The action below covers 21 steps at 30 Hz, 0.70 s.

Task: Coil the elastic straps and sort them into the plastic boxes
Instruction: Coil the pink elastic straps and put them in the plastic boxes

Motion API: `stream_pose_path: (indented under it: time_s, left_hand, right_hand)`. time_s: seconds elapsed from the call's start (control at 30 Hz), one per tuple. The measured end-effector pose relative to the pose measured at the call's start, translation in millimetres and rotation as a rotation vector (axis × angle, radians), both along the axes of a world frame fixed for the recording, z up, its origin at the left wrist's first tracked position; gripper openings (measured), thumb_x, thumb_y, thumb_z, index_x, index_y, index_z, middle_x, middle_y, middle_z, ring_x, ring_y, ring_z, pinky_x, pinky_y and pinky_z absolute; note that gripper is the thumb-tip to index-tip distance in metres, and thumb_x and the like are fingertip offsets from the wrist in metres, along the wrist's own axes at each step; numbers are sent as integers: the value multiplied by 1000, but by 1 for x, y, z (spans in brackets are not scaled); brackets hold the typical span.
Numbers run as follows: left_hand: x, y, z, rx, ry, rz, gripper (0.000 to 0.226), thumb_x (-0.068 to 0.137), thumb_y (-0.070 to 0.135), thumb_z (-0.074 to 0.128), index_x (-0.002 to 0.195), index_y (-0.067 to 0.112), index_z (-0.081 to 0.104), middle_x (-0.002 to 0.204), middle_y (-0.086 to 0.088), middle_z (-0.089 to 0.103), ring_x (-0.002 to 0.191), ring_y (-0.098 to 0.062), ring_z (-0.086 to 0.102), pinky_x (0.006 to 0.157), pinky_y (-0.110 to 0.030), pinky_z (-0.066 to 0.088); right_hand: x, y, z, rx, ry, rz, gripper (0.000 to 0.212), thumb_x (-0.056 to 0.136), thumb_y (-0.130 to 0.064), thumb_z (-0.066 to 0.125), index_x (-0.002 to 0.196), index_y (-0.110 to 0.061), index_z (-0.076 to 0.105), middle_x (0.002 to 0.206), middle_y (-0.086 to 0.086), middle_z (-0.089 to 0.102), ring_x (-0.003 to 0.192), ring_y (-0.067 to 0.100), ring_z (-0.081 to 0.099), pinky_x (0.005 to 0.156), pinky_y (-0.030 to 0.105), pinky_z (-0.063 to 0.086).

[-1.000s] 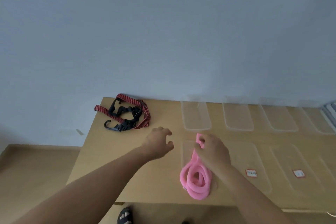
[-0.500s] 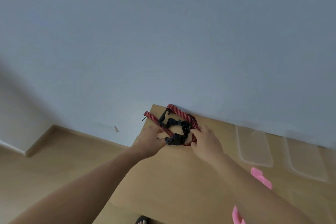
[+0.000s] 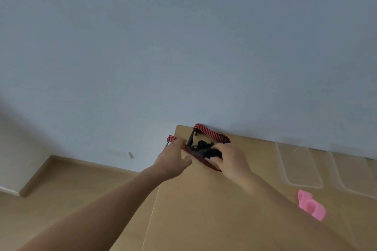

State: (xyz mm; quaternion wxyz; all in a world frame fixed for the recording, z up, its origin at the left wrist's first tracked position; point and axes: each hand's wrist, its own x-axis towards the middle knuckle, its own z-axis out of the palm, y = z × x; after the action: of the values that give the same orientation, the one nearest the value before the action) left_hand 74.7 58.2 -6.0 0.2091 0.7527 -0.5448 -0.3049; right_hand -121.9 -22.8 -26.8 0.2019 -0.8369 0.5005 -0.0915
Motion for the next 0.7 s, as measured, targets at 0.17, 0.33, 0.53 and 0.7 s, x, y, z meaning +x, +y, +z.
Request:
stream_pose_path:
  time_s: [0.17,0.33,0.53,0.7]
  left_hand:
    - [-2,-17,33,-123,142,1,68,86,33,67,146,19,36,135,4,52,117,-12,51,93,-29,47]
    - [-23,-29,74,-185,313,-223,58,83,37,71,135,28,46,120,14,59,105,-2,57,76,-5,41]
    - [-23,-41,107,-230,438,-193,13,87,19,65,97,19,57,80,-1,69,75,-15,63,72,-30,51]
    - [-17,-42,136,-337,857,-105,28,81,19,69,104,7,62,69,-3,68,62,-19,62,67,-30,53]
  right_hand:
    - [8,-8,95,214,-669,-309,8,92,-28,66,88,-22,65,72,-13,71,68,-1,66,56,14,45]
    - [14,2,160,516,-1051,-337,22,93,-23,66,99,-2,67,88,8,77,77,24,74,60,29,55]
    - [0,4,187,404,-1185,-476,27,91,-29,69,94,-2,68,85,11,77,70,24,72,54,28,54]
    - [-26,-1,183,274,-847,-647,38,82,-44,68,72,-7,66,59,2,68,50,15,61,49,27,43]
